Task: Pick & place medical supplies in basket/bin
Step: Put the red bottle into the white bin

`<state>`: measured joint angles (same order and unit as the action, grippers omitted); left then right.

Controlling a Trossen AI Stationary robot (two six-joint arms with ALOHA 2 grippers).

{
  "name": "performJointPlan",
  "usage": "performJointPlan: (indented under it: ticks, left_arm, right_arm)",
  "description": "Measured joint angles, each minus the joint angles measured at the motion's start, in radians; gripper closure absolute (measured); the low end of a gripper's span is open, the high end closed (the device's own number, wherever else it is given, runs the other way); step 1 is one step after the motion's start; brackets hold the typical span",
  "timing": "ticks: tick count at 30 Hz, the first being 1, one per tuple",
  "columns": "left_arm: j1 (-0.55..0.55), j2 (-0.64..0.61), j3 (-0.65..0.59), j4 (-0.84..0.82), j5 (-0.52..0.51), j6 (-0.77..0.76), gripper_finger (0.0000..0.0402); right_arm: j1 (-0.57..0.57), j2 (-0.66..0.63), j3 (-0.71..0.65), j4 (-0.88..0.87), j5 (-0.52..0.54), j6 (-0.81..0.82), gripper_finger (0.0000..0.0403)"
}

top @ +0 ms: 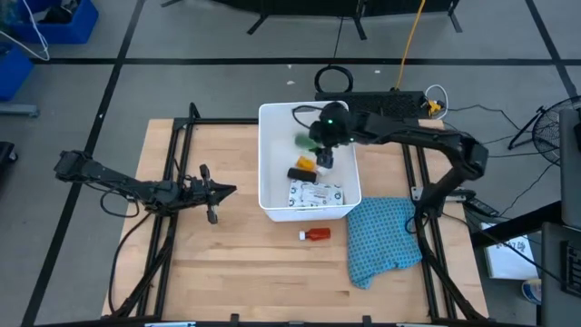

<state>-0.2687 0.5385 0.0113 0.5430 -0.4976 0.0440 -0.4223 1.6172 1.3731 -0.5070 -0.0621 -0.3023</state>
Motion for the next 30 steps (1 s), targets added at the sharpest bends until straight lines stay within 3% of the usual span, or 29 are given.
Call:
performJointPlan:
  ticks: [4,6,10,15,23,30]
  left_arm:
    - [0.0,0.0,0.0,0.001,0.0,0.003,0.0376]
    - [0.0,0.0,0.0,0.001,0.0,0.003,0.0376]
    - [0.0,0.0,0.0,0.001,0.0,0.003,0.0376]
    - [0.0,0.0,0.0,0.0,0.0,-0.004,0.0376]
    - [0.0,0.0,0.0,0.0,0.0,-0.022,0.0376]
    - [0.0,0.0,0.0,0.0,-0.001,-0.027,0.0376]
  right_arm:
    - [0.032,-0.133,-0.001,-0.022,0.05,0.003,0.0158]
    - [0.056,-0.226,-0.001,-0.024,-0.01,0.0,0.0181]
    - [0.15,-0.41,-0.019,0.0,-0.188,0.006,0.0267]
    - [0.293,-0.647,-0.152,0.008,-0.222,-0.002,0.0388]
    - [0.45,-0.975,-0.544,0.2,-0.223,0.136,0.0401]
    - [0.453,-1.29,-0.794,0.261,-0.12,0.168,0.0402]
